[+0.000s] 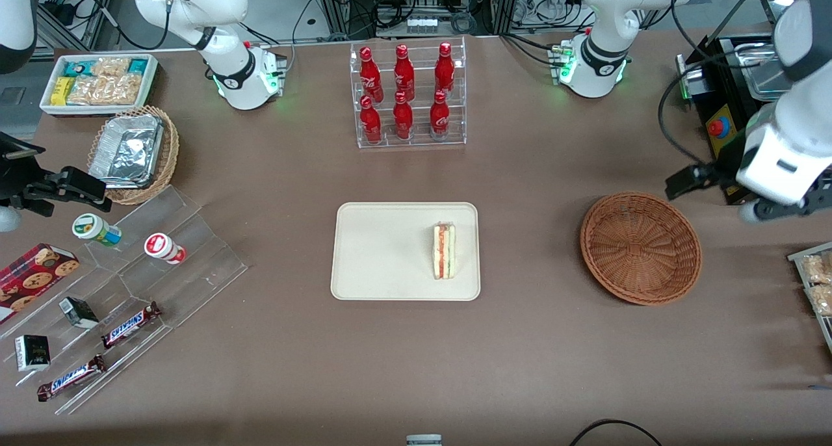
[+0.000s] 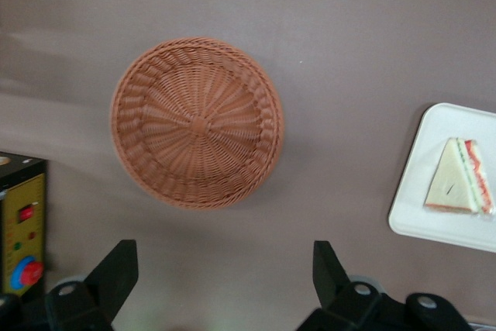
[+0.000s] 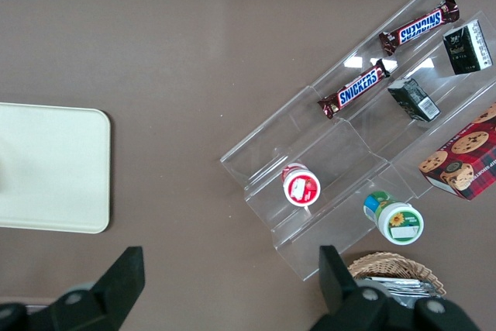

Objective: Place sandwich from basket to tray

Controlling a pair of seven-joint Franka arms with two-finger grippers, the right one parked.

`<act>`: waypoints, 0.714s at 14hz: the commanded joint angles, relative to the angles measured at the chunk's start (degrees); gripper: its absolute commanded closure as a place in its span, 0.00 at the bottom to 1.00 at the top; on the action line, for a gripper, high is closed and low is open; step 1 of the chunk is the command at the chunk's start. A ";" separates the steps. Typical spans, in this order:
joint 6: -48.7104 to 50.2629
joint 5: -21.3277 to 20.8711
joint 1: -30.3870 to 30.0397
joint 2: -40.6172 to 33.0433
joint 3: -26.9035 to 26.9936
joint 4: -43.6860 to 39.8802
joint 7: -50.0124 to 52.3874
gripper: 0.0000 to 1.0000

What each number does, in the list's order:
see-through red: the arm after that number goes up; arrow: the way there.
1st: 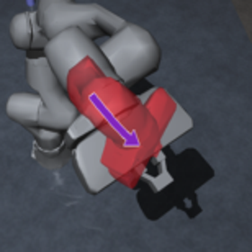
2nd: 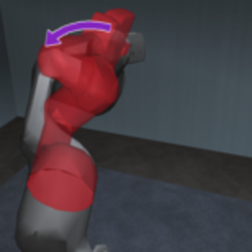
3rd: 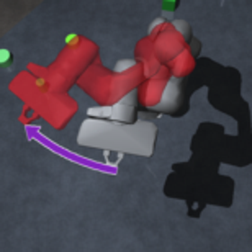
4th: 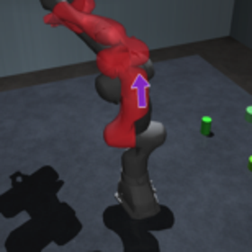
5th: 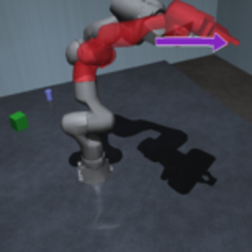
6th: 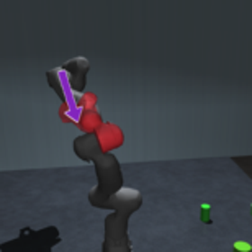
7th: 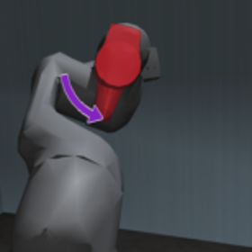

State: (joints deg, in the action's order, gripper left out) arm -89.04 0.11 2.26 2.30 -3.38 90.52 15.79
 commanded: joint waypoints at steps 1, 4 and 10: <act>2.72 -1.60 -1.12 -5.81 -0.75 2.64 -3.30 0.00; 4.31 -1.60 -1.03 -7.49 2.24 2.73 -7.77 0.00; 6.15 -1.51 0.02 -7.84 3.82 1.68 -8.14 0.00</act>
State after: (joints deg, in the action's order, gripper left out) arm -84.57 -0.94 1.95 -4.25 0.13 91.94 8.62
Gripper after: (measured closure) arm 0.000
